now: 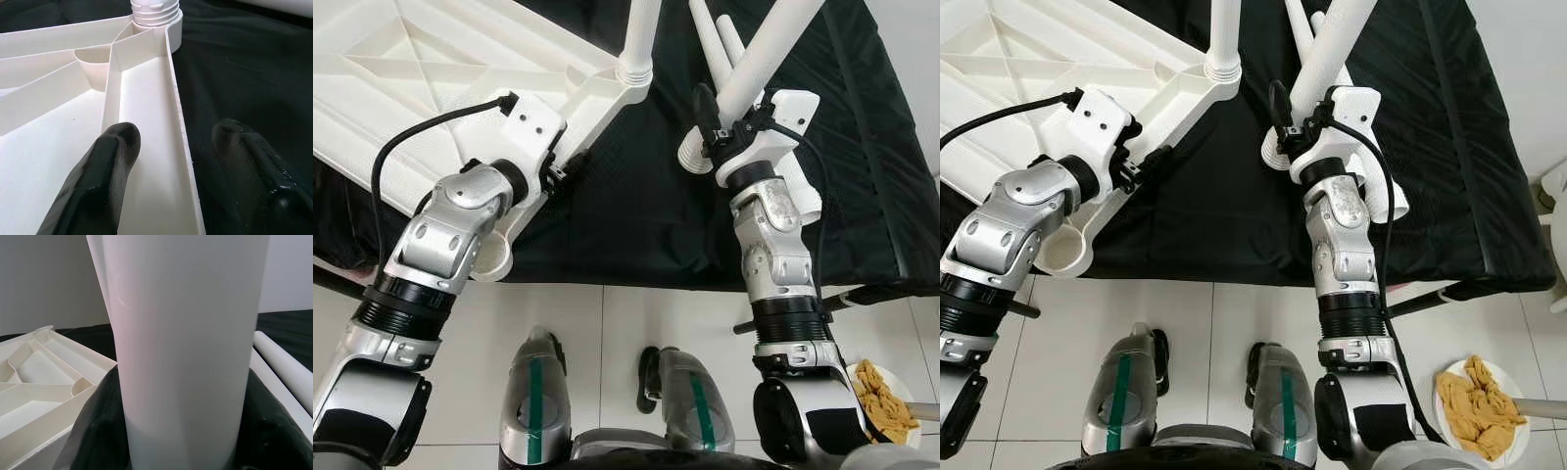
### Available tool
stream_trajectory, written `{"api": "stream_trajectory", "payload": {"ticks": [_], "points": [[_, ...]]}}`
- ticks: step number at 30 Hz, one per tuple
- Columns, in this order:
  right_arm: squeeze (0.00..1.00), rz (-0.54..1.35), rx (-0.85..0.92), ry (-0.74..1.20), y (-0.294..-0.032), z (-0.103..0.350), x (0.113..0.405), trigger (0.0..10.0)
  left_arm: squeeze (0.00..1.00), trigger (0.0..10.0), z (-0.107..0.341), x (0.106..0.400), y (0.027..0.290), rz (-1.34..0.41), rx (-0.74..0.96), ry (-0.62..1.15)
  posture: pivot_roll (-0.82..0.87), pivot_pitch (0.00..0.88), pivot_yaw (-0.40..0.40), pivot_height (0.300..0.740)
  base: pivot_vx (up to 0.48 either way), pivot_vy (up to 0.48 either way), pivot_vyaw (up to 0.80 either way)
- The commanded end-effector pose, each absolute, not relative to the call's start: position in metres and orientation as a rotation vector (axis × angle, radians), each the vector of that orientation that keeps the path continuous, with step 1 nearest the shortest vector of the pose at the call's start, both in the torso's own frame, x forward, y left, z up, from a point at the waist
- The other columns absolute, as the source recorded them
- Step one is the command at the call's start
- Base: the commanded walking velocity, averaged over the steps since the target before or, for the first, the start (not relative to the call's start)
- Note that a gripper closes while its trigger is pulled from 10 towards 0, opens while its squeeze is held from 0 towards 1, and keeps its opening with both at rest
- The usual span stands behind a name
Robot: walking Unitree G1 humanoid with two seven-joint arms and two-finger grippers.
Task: Building children table
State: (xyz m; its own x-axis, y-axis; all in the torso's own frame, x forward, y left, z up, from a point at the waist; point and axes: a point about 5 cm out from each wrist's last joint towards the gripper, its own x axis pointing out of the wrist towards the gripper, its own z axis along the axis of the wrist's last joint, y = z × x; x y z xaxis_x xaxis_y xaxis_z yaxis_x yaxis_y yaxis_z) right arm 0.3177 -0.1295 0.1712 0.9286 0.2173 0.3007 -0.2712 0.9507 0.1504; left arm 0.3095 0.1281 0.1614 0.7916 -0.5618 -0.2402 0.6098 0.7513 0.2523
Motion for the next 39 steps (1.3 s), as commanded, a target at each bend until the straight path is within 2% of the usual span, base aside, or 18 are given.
{"api": "stream_trajectory", "payload": {"ticks": [1,14,27,28,30,32,34,35,39], "points": [[0.00,0.242,0.189,-0.296,-0.132,0.172,0.316,10.0,0.00,10.0,0.158,0.311,0.129,-0.611,0.349,0.163,0.09,0.071,-0.056,0.740,0.000,0.000,0.00],[0.00,0.234,0.185,-0.300,-0.134,0.174,0.316,10.0,0.00,10.0,0.143,0.307,0.129,-0.640,0.427,0.255,0.08,0.081,-0.057,0.740,0.000,0.000,0.00],[0.00,0.233,0.188,-0.299,-0.133,0.173,0.317,10.0,0.00,10.0,0.140,0.308,0.131,-0.621,0.435,0.301,0.08,0.083,-0.054,0.740,0.000,0.000,0.00],[0.00,0.232,0.187,-0.299,-0.134,0.174,0.317,10.0,0.00,8.2,0.140,0.309,0.130,-0.625,0.444,0.301,0.08,0.082,-0.053,0.740,0.000,0.000,0.00],[0.00,0.231,0.187,-0.300,-0.134,0.174,0.317,10.0,0.00,8.2,0.140,0.309,0.130,-0.628,0.450,0.301,0.08,0.082,-0.053,0.740,0.000,0.000,0.00],[0.00,0.229,0.188,-0.301,-0.134,0.174,0.317,10.0,0.00,1.6,0.142,0.309,0.128,-0.652,0.472,0.303,0.08,0.082,-0.053,0.740,0.000,0.000,0.00],[0.00,0.229,0.187,-0.302,-0.134,0.174,0.317,10.0,0.00,1.6,0.142,0.310,0.127,-0.658,0.473,0.304,0.08,0.082,-0.052,0.740,0.000,0.000,0.00],[0.00,0.229,0.188,-0.302,-0.134,0.175,0.318,10.0,0.00,0.0,0.145,0.311,0.126,-0.684,0.503,0.289,0.08,0.081,-0.052,0.740,0.000,0.000,0.00],[0.00,0.227,0.186,-0.303,-0.134,0.175,0.318,10.0,0.00,0.0,0.147,0.314,0.126,-0.681,0.503,0.293,0.07,0.081,-0.049,0.740,0.000,0.000,0.00]]}}
